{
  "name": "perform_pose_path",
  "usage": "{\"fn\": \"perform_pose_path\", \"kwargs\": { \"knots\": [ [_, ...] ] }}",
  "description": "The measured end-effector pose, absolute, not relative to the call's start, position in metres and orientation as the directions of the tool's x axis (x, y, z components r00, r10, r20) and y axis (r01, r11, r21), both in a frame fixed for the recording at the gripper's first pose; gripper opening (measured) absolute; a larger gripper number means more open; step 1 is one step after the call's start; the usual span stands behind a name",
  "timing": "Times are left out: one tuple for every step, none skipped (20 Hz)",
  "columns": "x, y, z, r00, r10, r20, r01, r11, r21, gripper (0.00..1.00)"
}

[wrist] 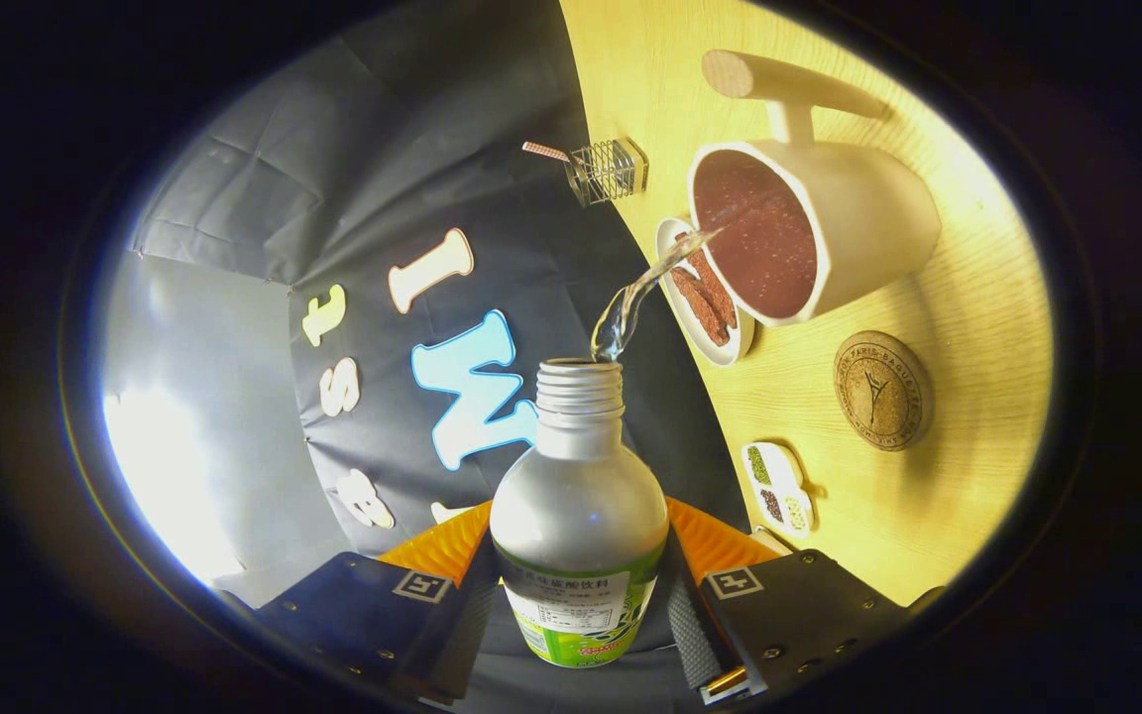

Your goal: Take the bottle from table, then pour the juice into the cup, finally place the bottle on the coaster

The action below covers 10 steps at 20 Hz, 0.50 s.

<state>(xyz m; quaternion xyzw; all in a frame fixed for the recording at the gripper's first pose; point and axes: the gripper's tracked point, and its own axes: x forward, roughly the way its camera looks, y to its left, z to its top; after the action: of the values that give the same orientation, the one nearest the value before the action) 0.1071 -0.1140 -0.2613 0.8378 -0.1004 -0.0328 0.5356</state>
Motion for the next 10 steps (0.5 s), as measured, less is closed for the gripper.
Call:
{"fn": "perform_pose_path", "kwargs": {
  "knots": [
    [0.1074, -0.1135, -0.2597, 0.977, -0.206, 0.059, -0.141, -0.411, 0.901, 0.78],
    [0.1065, -0.1125, -0.2578, 0.976, -0.206, 0.064, -0.147, -0.419, 0.896, 0.78],
    [0.1074, -0.1099, -0.2563, 0.976, -0.205, 0.068, -0.152, -0.429, 0.89, 0.78],
    [0.1085, -0.1081, -0.2562, 0.977, -0.203, 0.069, -0.153, -0.438, 0.886, 0.78],
    [0.1106, -0.1076, -0.2562, 0.977, -0.199, 0.07, -0.154, -0.444, 0.883, 0.78],
    [0.1122, -0.1071, -0.2551, 0.977, -0.199, 0.073, -0.157, -0.449, 0.88, 0.78],
    [0.1128, -0.1085, -0.2549, 0.976, -0.203, 0.077, -0.164, -0.454, 0.876, 0.78],
    [0.111, -0.1086, -0.2533, 0.975, -0.207, 0.081, -0.169, -0.458, 0.873, 0.78],
    [0.1116, -0.1087, -0.2532, 0.975, -0.206, 0.081, -0.17, -0.46, 0.871, 0.78],
    [0.1118, -0.1078, -0.253, 0.975, -0.205, 0.082, -0.17, -0.46, 0.872, 0.78]
  ]
}}
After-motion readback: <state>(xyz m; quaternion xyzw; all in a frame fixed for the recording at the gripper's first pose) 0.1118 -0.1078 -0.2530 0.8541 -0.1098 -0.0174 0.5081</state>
